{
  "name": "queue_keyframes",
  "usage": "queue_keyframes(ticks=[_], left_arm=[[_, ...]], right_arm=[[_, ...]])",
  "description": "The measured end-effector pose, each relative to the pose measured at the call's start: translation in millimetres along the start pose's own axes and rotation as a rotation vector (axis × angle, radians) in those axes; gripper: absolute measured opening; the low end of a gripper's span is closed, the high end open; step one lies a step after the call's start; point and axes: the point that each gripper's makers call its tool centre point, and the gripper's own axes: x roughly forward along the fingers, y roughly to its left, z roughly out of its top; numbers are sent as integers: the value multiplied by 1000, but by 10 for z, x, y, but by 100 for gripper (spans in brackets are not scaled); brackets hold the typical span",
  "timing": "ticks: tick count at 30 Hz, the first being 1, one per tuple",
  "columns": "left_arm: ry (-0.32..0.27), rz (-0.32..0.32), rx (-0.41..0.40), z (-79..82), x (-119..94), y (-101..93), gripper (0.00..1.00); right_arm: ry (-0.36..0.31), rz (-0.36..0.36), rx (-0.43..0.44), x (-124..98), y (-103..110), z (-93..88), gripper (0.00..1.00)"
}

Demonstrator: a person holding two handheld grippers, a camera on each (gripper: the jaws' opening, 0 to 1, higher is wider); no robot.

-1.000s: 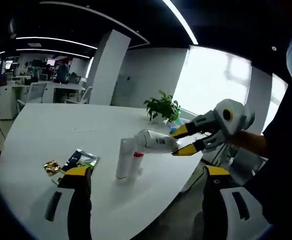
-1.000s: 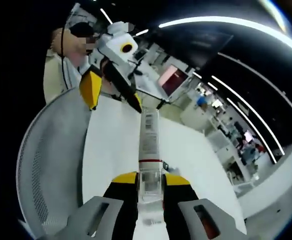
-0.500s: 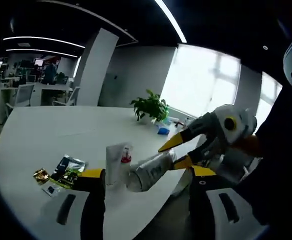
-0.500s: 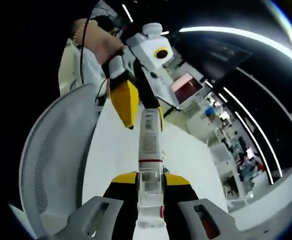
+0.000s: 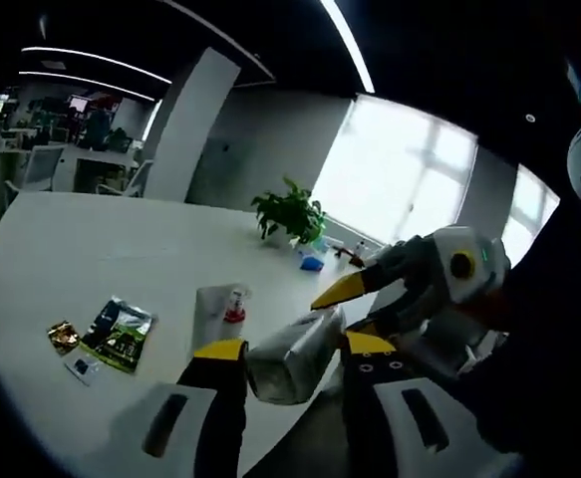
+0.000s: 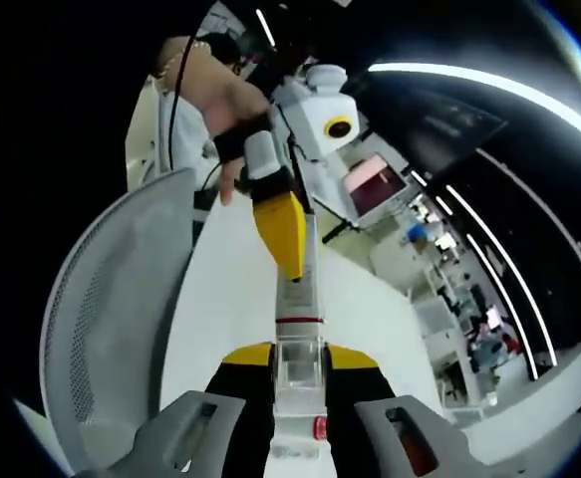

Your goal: Arrange the skincare products in the storage area until every visible bottle or jar stands upright without overlapping.

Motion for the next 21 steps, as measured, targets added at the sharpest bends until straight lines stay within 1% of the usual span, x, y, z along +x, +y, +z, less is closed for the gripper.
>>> queue_keyframes(ticks=[1,4,5,6,7,9,10,13,14,17,20,21], left_arm=[[0,-6,-15,5,0,-10,27],[-7,-41,-12,27,15,-80,23],[-33,-68,-26,78,29,-131,21],[-45,-73,-40,100,38,-140,20],[-35,-58,-23,88,51,-113,20],[-28,-65,-19,87,95,-120,20],[-32,-64,-12,95,106,-119,19],[-51,-58,44,168,133,-166,19],[-61,-55,62,196,140,-176,19],[-74,-32,144,262,154,-194,19],[-89,-15,167,311,165,-194,18],[-96,-7,177,331,163,-186,18]], right_arm=[[4,-4,-2,-4,-4,-8,9],[37,-23,-21,-18,-27,-71,10],[49,-31,-23,-20,-35,-103,10],[48,-36,-16,-25,-43,-109,10],[54,-47,-5,-39,-60,-129,10],[65,-48,-13,-54,-61,-157,10],[73,-61,-8,-64,-81,-178,10],[77,-75,9,-77,-113,-203,10],[78,-92,27,-84,-147,-213,11],[67,-111,54,-92,-216,-228,11],[53,-137,113,-98,-296,-237,12],[31,-155,152,-102,-334,-220,13]])
